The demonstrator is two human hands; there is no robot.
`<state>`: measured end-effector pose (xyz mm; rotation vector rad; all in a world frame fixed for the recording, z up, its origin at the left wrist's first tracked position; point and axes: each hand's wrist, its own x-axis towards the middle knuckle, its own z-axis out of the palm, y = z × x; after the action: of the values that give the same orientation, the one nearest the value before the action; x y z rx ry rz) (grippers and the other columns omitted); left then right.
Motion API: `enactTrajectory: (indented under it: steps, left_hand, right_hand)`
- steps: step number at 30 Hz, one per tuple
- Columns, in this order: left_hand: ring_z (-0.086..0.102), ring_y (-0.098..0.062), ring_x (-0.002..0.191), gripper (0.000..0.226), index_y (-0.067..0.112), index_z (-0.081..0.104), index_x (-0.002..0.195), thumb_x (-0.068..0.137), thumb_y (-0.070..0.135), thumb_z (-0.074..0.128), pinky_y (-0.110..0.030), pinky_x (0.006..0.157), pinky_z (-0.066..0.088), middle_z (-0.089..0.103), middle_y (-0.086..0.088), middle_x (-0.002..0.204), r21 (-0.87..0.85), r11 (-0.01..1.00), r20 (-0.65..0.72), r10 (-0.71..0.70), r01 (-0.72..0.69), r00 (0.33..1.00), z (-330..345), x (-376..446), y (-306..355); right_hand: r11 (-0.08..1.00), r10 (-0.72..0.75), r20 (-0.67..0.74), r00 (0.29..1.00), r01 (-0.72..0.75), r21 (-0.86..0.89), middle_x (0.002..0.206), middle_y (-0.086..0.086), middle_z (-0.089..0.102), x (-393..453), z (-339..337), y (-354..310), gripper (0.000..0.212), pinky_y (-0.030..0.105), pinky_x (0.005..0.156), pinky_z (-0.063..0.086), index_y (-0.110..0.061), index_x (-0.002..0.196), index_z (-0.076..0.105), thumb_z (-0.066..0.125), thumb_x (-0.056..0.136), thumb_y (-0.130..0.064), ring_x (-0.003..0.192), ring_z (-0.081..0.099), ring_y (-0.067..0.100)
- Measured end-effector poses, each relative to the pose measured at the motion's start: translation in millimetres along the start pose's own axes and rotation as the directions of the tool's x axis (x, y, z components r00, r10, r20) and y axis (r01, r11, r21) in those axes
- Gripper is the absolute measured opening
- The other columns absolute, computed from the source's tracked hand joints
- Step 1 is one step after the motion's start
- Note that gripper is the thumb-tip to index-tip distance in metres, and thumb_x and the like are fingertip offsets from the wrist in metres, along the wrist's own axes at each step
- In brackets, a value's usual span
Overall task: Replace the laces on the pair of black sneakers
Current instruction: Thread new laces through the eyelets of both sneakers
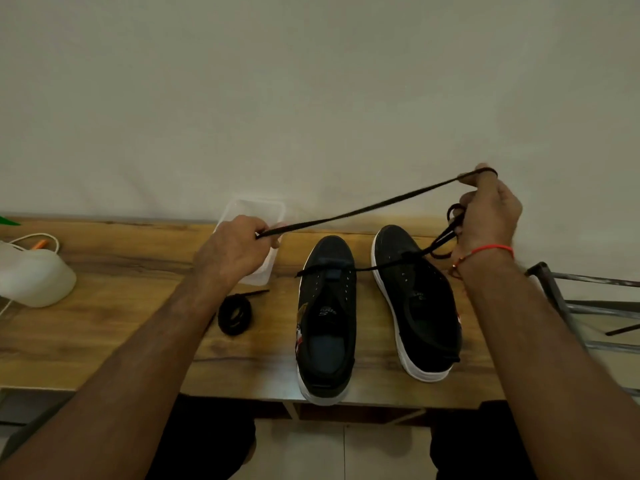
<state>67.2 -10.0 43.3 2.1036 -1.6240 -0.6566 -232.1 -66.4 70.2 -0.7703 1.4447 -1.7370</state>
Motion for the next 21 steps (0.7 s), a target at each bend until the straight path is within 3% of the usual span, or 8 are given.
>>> enactTrajectory:
  steps: [4, 7, 10, 12, 14, 17, 18, 21]
  left_hand:
    - [0.057, -0.016, 0.068, 0.032, 0.025, 0.073, 0.078, 0.097, 0.046, 0.060, -0.031, 0.064, 0.047, 0.062, 0.003, 0.071, -0.136, 0.988, 0.064, 0.078, -0.069, 0.995, 6.3, -5.4, 15.5]
    - [0.053, -0.010, 0.070, 0.014, 0.022, 0.069, 0.092, 0.097, 0.033, 0.063, -0.035, 0.069, 0.051, 0.056, 0.009, 0.071, -0.326, 0.934, 0.023, 0.162, -0.145, 0.987, 14.5, -12.1, 28.8]
    - [0.056, -0.001, 0.075, 0.012, 0.021, 0.070, 0.100, 0.099, 0.029, 0.061, -0.022, 0.069, 0.044, 0.062, 0.013, 0.080, -0.366, 0.899, -0.010, 0.256, -0.242, 0.967, 18.0, -18.0, 33.9]
    - [0.060, 0.000, 0.082, 0.011, 0.023, 0.072, 0.102, 0.099, 0.027, 0.062, -0.014, 0.071, 0.043, 0.069, 0.012, 0.089, -0.370, 0.878, -0.013, 0.324, -0.305, 0.946, 20.7, -19.8, 34.7]
    - [0.062, 0.002, 0.083, 0.012, 0.024, 0.073, 0.104, 0.098, 0.025, 0.064, -0.008, 0.069, 0.043, 0.071, 0.012, 0.093, -0.360, 0.862, -0.005, 0.380, -0.356, 0.925, 24.4, -20.5, 34.1]
    - [0.062, 0.004, 0.080, 0.012, 0.024, 0.075, 0.104, 0.097, 0.021, 0.065, -0.007, 0.068, 0.044, 0.073, 0.011, 0.093, -0.351, 0.864, -0.034, 0.375, -0.362, 0.927, 31.1, -19.6, 34.0]
    - [0.063, 0.002, 0.083, 0.010, 0.024, 0.074, 0.102, 0.096, 0.022, 0.066, -0.008, 0.069, 0.045, 0.073, 0.012, 0.092, -0.360, 0.866, -0.052, 0.354, -0.348, 0.934, 31.1, -19.2, 34.5]
    - [0.064, -0.001, 0.081, 0.006, 0.026, 0.074, 0.098, 0.096, 0.029, 0.069, -0.012, 0.069, 0.047, 0.072, 0.011, 0.085, -0.390, 0.870, -0.096, 0.288, -0.303, 0.953, 26.7, -17.0, 34.2]
  right_hand:
    - [0.997, 0.020, 0.220, 0.975, -0.003, -0.073, 0.055, -0.005, 0.042, -9.0, 6.9, 5.1, 0.018, 0.026, 0.046, 0.030, -0.017, 0.082, 0.071, 0.057, 0.093, -0.015, 0.050, 0.039, 0.013]
    - [0.924, -0.028, 0.554, 0.832, 0.233, -0.303, 0.084, -0.002, 0.067, -18.0, 12.3, 8.0, 0.025, 0.023, 0.070, 0.051, -0.017, 0.105, 0.074, 0.055, 0.093, -0.006, 0.079, 0.062, 0.013]
    - [0.591, 0.093, 0.791, 0.605, 0.606, -0.533, 0.127, -0.016, 0.061, -24.2, 15.0, 24.7, 0.030, 0.030, 0.112, 0.036, -0.029, 0.122, 0.068, 0.059, 0.093, -0.025, 0.125, 0.051, 0.010]
    - [0.418, 0.162, 0.840, 0.517, 0.736, -0.533, 0.143, -0.021, 0.048, -30.7, 16.6, 32.5, 0.044, 0.048, 0.123, 0.020, -0.043, 0.131, 0.056, 0.053, 0.089, -0.052, 0.145, 0.033, 0.018]
    - [0.514, 0.246, 0.867, 0.433, 0.700, -0.496, 0.156, -0.013, 0.039, -42.5, 20.8, 33.0, 0.056, 0.049, 0.125, 0.013, -0.039, 0.145, 0.044, 0.054, 0.094, -0.057, 0.151, 0.021, 0.018]
    - [0.801, 0.284, 0.922, 0.264, 0.462, -0.379, 0.133, -0.005, 0.065, -55.8, 27.0, 31.4, 0.044, 0.034, 0.111, 0.043, -0.020, 0.139, 0.056, 0.062, 0.098, -0.035, 0.127, 0.056, 0.009]
    - [0.812, 0.264, 0.919, 0.292, 0.447, -0.375, 0.110, -0.003, 0.074, -57.2, 28.7, 32.4, 0.030, 0.034, 0.102, 0.051, -0.016, 0.126, 0.065, 0.062, 0.099, -0.028, 0.108, 0.068, 0.010]
    - [0.818, 0.101, 0.793, 0.601, 0.404, -0.410, 0.064, -0.001, 0.070, -42.8, 31.0, 36.0, 0.016, 0.046, 0.083, 0.056, -0.015, 0.091, 0.074, 0.061, 0.098, -0.019, 0.072, 0.070, 0.025]
